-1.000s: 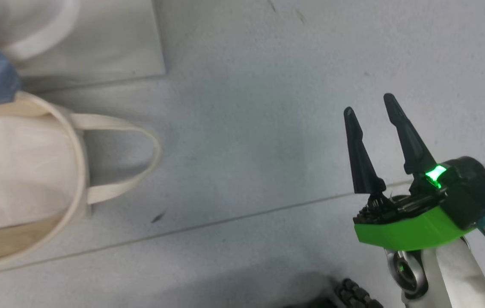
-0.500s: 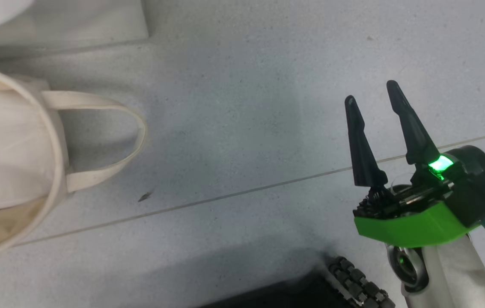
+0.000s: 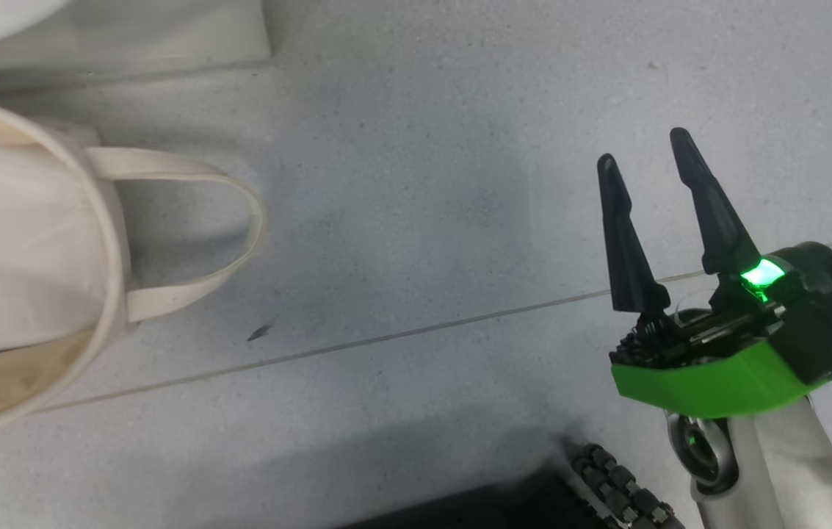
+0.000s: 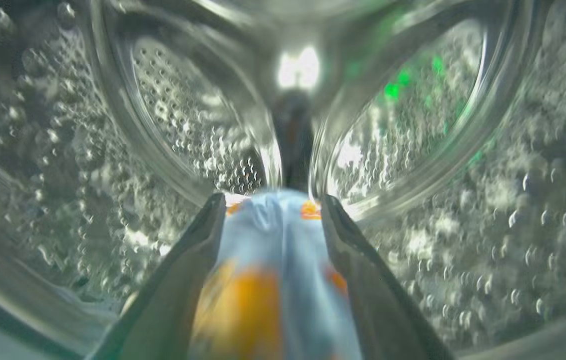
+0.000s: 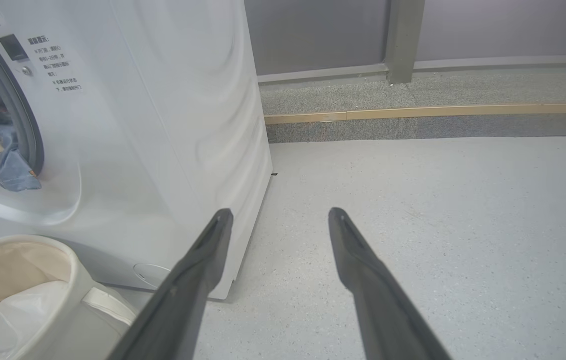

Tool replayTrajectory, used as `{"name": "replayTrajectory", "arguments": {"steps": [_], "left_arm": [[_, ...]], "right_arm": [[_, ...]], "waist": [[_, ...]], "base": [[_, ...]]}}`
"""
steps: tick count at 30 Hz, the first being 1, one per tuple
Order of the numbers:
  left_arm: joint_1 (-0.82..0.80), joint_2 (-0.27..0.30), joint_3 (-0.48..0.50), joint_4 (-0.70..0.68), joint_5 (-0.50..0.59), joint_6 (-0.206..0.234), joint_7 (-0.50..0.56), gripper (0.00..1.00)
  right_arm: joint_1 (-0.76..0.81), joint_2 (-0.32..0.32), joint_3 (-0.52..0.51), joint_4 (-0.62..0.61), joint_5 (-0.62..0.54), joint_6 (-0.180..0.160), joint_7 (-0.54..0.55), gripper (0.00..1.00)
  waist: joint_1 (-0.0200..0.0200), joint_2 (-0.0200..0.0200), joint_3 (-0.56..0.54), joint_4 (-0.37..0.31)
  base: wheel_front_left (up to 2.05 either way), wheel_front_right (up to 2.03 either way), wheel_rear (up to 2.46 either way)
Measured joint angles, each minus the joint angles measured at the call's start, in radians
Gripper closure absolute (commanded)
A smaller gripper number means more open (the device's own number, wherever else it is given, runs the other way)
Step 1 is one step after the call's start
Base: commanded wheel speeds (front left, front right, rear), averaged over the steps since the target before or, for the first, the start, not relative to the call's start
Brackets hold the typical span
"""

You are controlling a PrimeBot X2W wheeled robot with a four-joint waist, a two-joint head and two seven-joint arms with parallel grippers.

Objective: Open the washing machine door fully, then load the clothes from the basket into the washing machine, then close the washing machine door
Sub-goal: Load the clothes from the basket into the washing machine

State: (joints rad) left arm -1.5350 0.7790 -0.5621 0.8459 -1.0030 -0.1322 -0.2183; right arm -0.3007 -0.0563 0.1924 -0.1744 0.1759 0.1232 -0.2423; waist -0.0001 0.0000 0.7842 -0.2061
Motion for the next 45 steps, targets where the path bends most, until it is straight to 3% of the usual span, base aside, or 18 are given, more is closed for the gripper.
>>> {"name": "replayTrajectory", "arguments": {"steps": [7, 14, 24, 29, 40, 45], "left_arm": [[0.017, -0.008, -0.114, 0.021, -0.057, 0.0, 0.025, 0.0], [0.152, -0.017, -0.208, 0.019, -0.081, 0.0, 0.007, 0.0], [0.39, -0.046, -0.237, -0.048, -0.107, 0.0, -0.031, 0.0], [0.549, -0.07, -0.123, -0.144, -0.069, 0.011, -0.031, 0.0], [1.065, -0.135, 0.122, -0.45, 0.067, 0.122, -0.031, 0.0], [1.277, -0.156, 0.209, -0.575, 0.107, 0.149, -0.031, 0.0]], "right_arm": [[0.004, 0.0, -0.021, 0.006, -0.009, 0.0, 0.001, 0.0], [0.022, 0.0, -0.026, 0.03, -0.017, 0.0, 0.02, 0.0], [0.045, 0.0, -0.018, 0.098, -0.015, 0.0, 0.038, 0.0], [0.086, 0.0, -0.018, 0.136, 0.003, 0.0, 0.038, 0.0], [0.172, -0.013, -0.007, 0.197, 0.063, 0.0, 0.038, 0.0], [0.206, -0.021, -0.005, 0.209, 0.092, 0.0, 0.038, 0.0]], "waist": [[0.0, 0.0, -0.042, 0.022], [0.0, 0.0, -0.119, 0.055], [0.0, 0.0, -0.274, 0.097], [-0.0001, 0.0001, -0.366, 0.115], [-0.0001, 0.0001, -0.573, 0.149], [-0.0001, 0.0001, -0.65, 0.158]], "base": [[0.0, 0.0, 0.0], [0.0, 0.0, 0.0], [0.0, 0.0, 0.0], [0.0, 0.0, 0.0], [0.0, 0.0, 0.0], [0.0, 0.0, 0.0]]}}
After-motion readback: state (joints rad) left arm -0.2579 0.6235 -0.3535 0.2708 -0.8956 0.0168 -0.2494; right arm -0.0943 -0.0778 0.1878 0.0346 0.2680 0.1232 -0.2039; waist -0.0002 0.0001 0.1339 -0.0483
